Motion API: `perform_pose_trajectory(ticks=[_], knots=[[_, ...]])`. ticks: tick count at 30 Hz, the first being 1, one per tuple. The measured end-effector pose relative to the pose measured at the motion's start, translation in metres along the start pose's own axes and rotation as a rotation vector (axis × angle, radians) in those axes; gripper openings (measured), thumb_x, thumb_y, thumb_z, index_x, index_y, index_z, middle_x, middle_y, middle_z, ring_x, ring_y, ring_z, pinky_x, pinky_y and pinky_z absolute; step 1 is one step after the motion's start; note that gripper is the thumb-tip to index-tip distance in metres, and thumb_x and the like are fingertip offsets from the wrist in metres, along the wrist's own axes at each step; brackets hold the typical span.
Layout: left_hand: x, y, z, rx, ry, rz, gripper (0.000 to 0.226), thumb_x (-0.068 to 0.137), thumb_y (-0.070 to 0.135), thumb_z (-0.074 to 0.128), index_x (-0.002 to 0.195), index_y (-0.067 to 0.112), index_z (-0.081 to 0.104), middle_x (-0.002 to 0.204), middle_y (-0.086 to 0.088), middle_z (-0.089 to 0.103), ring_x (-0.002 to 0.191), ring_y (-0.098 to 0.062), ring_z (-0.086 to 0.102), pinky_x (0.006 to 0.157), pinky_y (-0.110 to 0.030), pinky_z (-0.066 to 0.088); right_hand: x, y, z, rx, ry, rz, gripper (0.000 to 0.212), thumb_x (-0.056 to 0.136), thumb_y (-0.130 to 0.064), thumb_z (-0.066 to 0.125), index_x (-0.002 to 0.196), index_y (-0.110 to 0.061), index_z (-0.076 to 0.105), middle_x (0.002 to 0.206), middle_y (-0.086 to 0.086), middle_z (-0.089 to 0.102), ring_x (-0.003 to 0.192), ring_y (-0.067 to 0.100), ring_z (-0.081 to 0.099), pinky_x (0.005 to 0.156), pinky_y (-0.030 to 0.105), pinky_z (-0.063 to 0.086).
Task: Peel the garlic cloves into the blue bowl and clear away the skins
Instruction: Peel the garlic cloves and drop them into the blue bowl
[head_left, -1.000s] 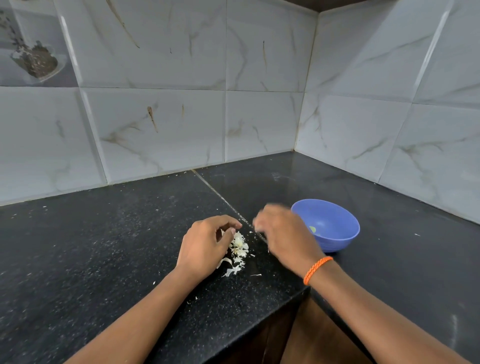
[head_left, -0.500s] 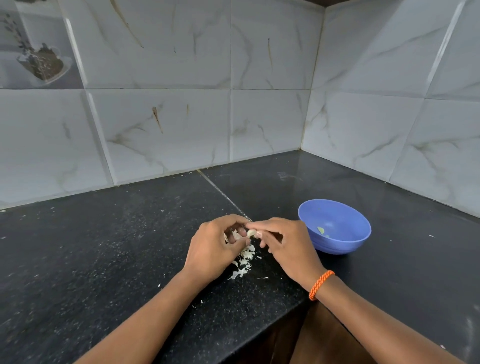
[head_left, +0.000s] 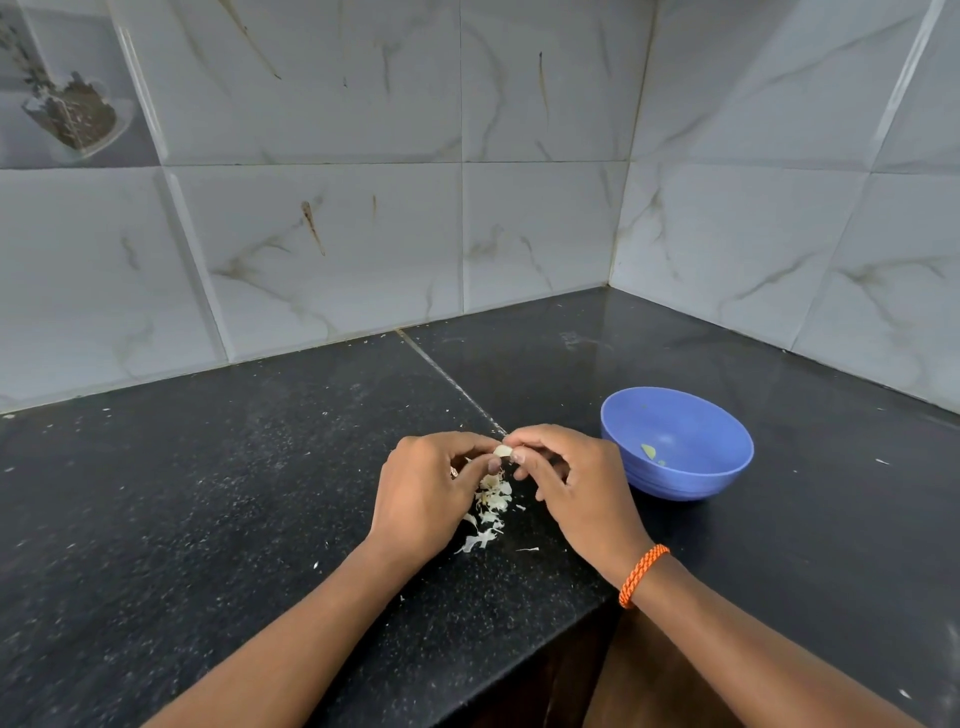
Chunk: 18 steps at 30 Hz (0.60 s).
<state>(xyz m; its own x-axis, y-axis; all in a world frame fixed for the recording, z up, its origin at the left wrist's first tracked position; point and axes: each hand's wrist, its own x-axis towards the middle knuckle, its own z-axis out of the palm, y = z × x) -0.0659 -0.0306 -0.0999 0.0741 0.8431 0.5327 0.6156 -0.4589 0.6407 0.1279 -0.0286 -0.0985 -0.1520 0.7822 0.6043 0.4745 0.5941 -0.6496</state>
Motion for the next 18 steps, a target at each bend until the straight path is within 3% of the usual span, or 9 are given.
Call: perform_pose_trajectory(ticks=[3,8,18], knots=[[-0.0018,0.0014,0.0018,0.007,0.005,0.013,0.015,0.101,0.026,0.076,0.097,0.038,0.085,0.087,0.027,0.078,0.08,-0.004,0.074,0.071,-0.036,0.059,0.001,0.0036,0.0028,0.024,0.02,-0.002,0.016,0.102,-0.006,0.068,0.108,-0.014,0.08,0.091,-0.009,0.077,0.082,0.01,0.077,0.069,0.027,0.064],[-0.0019,-0.0029,0.0042,-0.012,0.007,0.02,0.017,0.1,0.033,0.066,0.096,0.036,0.082,0.08,0.014,0.078,0.069,-0.018,0.072,0.066,-0.044,0.059,0.0033,0.0049,0.0073,0.114,0.024,0.051,0.015,0.101,-0.003,0.069,0.106,-0.009,0.081,0.088,-0.004,0.08,0.078,0.011,0.079,0.075,0.032,0.066],[-0.0026,-0.0042,0.0051,-0.027,-0.038,0.023,0.021,0.102,0.023,0.066,0.094,0.032,0.082,0.079,0.012,0.077,0.067,-0.019,0.072,0.066,-0.045,0.061,0.005,0.0092,0.0077,0.261,0.009,0.139,0.016,0.101,0.0,0.067,0.105,-0.005,0.082,0.084,0.001,0.081,0.075,0.019,0.08,0.074,0.037,0.067]])
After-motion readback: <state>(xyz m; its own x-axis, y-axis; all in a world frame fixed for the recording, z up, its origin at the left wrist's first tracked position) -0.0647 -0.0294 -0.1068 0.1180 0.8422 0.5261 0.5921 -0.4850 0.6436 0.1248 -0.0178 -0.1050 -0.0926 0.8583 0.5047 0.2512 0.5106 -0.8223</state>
